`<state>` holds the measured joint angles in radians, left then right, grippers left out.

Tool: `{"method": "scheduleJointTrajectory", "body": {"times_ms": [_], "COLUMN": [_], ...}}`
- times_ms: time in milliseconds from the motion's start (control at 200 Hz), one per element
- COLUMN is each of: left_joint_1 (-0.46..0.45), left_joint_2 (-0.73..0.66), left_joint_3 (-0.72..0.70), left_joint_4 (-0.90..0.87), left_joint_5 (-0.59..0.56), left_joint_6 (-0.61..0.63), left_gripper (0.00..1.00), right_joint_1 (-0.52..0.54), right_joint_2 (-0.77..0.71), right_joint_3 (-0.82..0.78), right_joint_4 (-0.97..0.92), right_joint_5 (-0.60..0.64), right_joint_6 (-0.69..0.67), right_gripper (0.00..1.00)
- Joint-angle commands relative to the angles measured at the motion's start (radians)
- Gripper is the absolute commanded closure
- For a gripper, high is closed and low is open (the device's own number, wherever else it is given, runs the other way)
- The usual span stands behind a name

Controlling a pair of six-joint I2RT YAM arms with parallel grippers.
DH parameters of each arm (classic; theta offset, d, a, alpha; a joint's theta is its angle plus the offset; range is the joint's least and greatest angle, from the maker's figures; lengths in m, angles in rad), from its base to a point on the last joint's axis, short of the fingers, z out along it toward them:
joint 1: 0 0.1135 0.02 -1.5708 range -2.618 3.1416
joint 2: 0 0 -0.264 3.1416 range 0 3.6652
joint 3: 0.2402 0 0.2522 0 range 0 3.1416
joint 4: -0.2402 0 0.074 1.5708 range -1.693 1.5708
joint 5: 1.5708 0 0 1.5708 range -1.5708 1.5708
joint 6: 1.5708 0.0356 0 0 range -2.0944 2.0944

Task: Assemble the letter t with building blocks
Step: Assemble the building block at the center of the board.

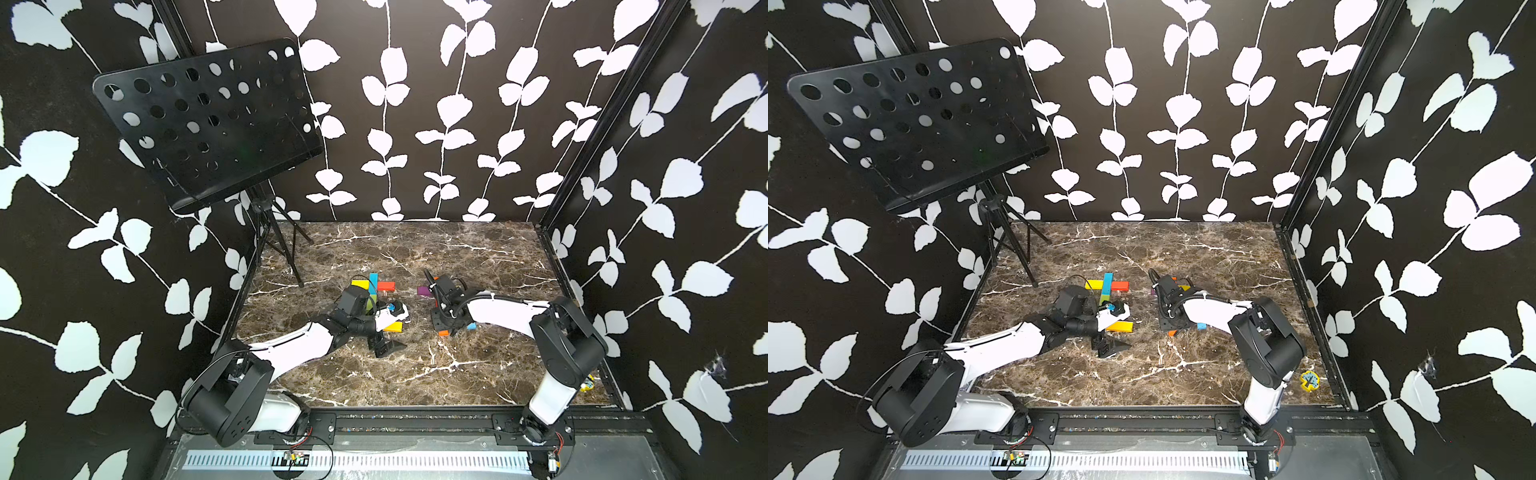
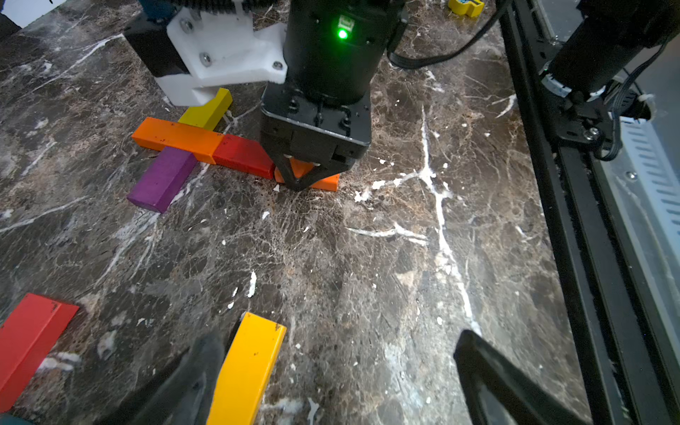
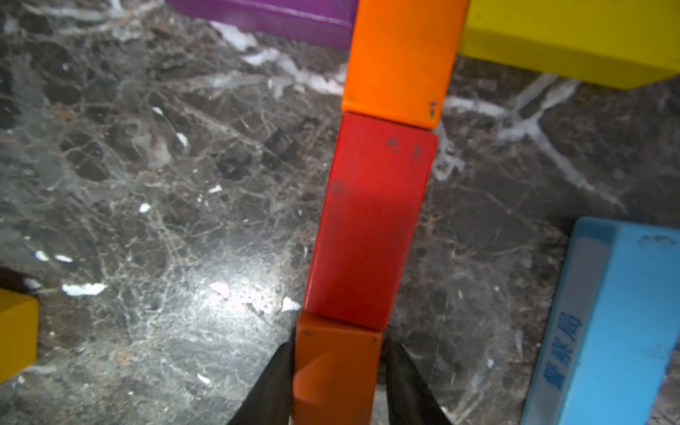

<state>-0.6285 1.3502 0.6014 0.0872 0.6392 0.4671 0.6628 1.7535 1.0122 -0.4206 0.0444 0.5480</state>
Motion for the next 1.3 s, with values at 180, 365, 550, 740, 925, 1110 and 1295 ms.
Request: {"method": "scheduleJointTrajectory", "body": {"times_ms": [180, 365, 550, 740, 925, 1110, 1295], "left_joint_1": [-0.016, -0.023, -0.031, -0.039, -0.042, -0.042, -0.043], "left_joint_2": [0.004, 0.006, 0.008, 0.011, 0.005, -0.055, -0.104], "left_joint_3": [0.021, 0.023, 0.024, 0.024, 0.025, 0.014, -0.021], "left_joint_4": [-0.03, -0.035, -0.045, -0.05, -0.062, -0.052, -0.009], "left_joint_5": [0.015, 0.015, 0.01, 0.002, -0.016, -0.029, -0.073], "left_joint_6": [0.022, 0.025, 0.027, 0.03, 0.031, 0.014, -0.026], "left_gripper": [0.01, 0.01, 0.01, 0.01, 0.01, 0.01, 0.01], "right_joint_1": [-0.003, -0.003, -0.002, 0.006, 0.018, 0.033, 0.043], "right_joint_2": [0.032, 0.01, -0.014, -0.05, -0.14, -0.316, -0.413], "right_joint_3": [-0.008, -0.024, -0.036, -0.046, -0.054, -0.097, -0.136], "right_joint_4": [0.015, 0.033, 0.034, 0.049, 0.034, -0.003, -0.138], "right_joint_5": [-0.018, -0.034, -0.019, -0.012, -0.006, -0.038, -0.106], "right_joint_6": [0.0, -0.004, -0.013, -0.025, -0.041, -0.103, -0.3], "right_gripper": [0.58, 0.53, 0.46, 0.01, 0.01, 0.01, 0.01]}}
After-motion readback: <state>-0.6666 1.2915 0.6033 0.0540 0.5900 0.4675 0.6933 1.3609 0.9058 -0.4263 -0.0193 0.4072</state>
